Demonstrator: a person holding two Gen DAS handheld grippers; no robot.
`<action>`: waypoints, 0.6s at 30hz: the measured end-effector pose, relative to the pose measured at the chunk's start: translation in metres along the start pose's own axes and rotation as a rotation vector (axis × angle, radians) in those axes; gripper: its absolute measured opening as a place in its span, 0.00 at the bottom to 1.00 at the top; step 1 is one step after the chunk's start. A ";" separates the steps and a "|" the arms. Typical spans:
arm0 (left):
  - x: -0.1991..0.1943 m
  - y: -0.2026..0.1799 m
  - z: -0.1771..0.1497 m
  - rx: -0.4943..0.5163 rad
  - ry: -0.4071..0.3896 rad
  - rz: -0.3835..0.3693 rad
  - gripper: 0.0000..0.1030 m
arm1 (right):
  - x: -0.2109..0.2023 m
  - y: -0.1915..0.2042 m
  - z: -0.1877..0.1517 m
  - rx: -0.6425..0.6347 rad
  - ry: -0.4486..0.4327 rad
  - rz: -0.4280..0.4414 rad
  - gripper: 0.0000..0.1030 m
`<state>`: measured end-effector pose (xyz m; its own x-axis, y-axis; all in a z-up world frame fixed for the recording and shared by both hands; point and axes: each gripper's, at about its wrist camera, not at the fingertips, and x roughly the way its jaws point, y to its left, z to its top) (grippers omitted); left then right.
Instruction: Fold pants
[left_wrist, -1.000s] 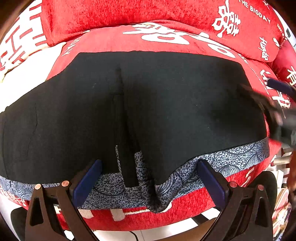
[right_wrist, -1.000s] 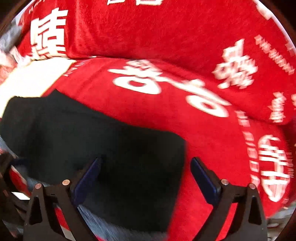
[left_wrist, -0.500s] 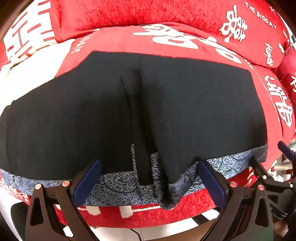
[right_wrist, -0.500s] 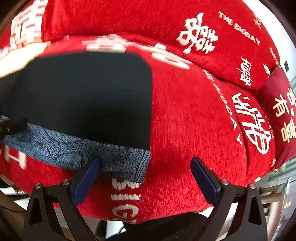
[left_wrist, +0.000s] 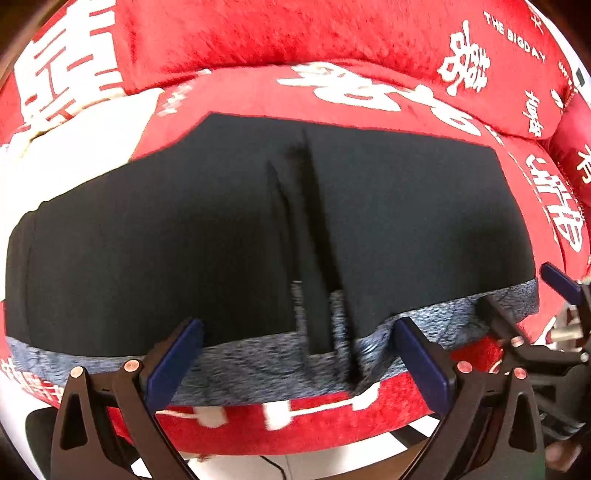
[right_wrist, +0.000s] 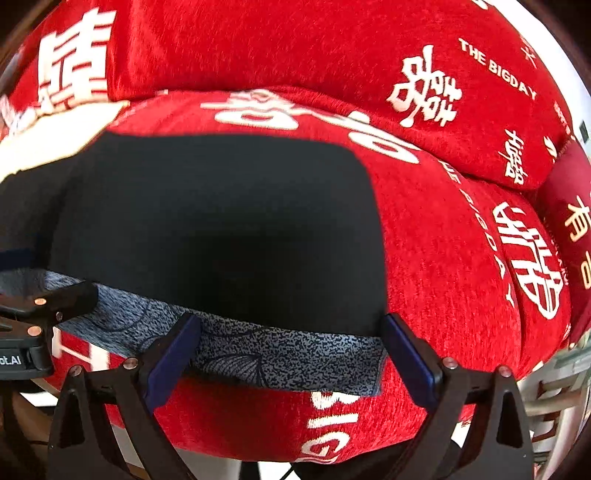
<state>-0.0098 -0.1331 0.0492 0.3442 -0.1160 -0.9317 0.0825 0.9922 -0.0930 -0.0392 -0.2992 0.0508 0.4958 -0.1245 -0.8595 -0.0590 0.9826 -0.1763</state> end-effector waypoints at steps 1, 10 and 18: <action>-0.006 0.003 -0.001 0.002 -0.017 0.006 1.00 | -0.006 -0.001 0.001 0.007 -0.016 -0.001 0.96; -0.023 0.063 -0.008 -0.100 -0.076 0.065 1.00 | 0.011 0.027 0.026 0.030 0.040 0.227 0.98; -0.025 0.130 -0.023 -0.240 -0.087 0.087 1.00 | 0.018 0.080 0.047 -0.065 0.048 0.243 1.00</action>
<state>-0.0293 0.0002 0.0526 0.4204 -0.0226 -0.9071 -0.1715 0.9797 -0.1039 0.0055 -0.2160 0.0434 0.4190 0.1062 -0.9017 -0.2276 0.9737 0.0089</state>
